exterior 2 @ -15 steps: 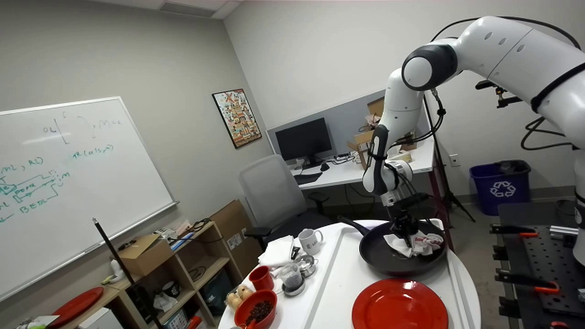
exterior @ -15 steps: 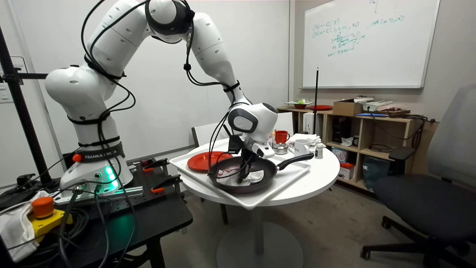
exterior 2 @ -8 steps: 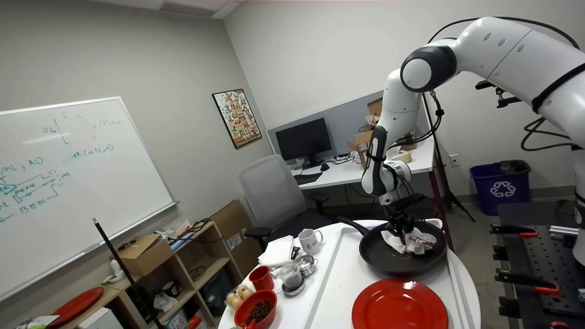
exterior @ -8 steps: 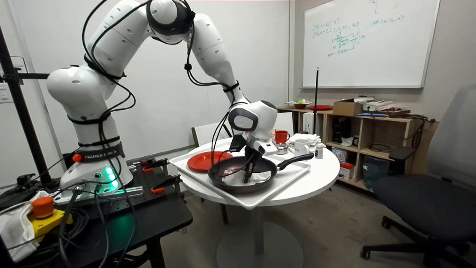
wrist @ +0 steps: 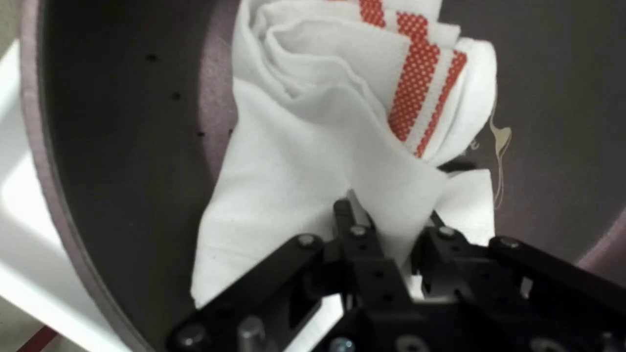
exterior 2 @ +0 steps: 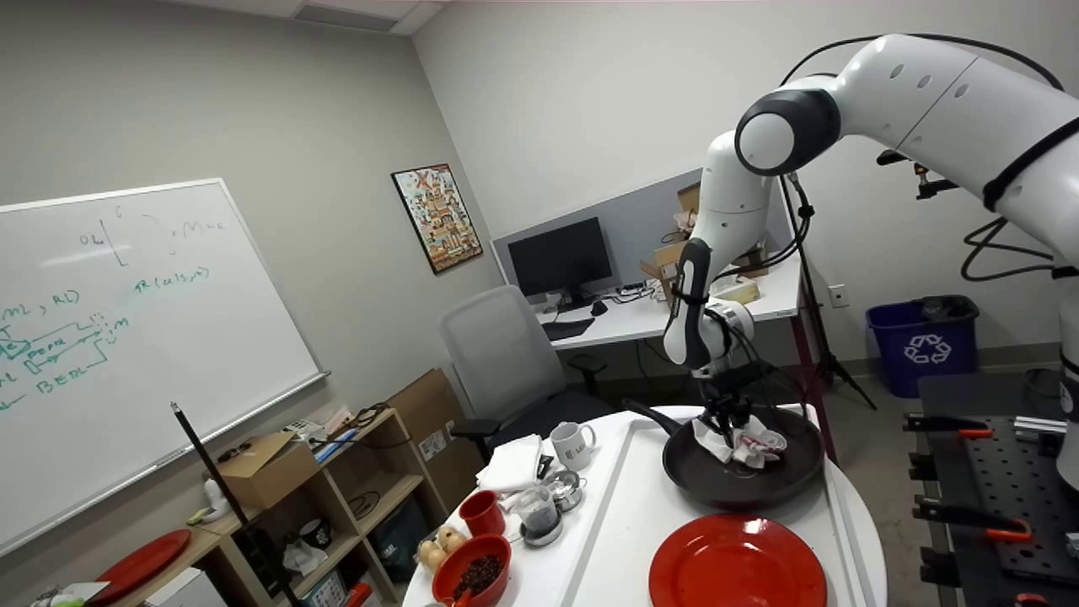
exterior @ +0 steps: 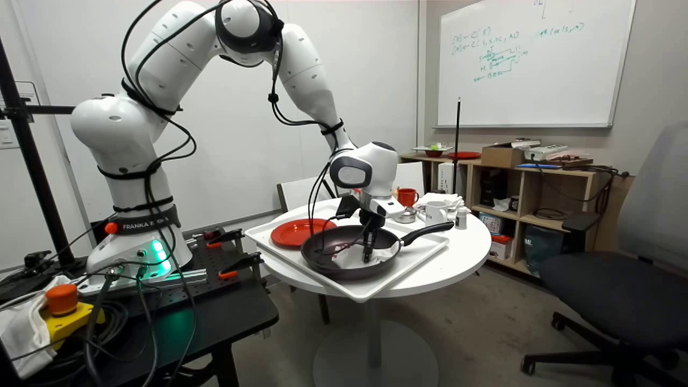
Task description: Use the towel to wipe the pan.
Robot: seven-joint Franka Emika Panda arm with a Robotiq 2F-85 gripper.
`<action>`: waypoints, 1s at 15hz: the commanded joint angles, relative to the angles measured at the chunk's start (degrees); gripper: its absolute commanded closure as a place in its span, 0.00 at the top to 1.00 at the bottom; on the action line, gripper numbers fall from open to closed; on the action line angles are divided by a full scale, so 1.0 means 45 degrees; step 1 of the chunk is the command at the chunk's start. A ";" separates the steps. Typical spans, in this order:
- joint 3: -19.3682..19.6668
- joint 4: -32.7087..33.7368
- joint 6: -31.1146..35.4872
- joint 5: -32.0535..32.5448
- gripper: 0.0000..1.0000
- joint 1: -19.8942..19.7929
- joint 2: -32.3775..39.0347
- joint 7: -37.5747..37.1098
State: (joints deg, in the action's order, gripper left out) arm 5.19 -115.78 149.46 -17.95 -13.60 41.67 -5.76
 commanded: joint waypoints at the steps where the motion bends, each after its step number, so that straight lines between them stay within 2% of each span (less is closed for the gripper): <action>1: -0.0252 0.1010 0.0989 0.0073 0.05 0.0080 0.1216 0.0002; 4: -0.0468 0.1107 0.1351 0.0068 0.05 -0.0032 0.1302 0.0298; 9: -0.1437 0.1315 0.1414 -0.0024 0.05 -0.0641 0.1383 0.1692; 13: -0.2568 0.1202 0.0765 0.0060 0.05 -0.1450 0.1305 0.3784; 15: -0.2776 0.1076 0.0464 0.0293 0.05 -0.1538 0.1307 0.4617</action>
State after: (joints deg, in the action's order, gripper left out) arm -4.66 -111.95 153.37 -17.89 -19.18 44.16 9.50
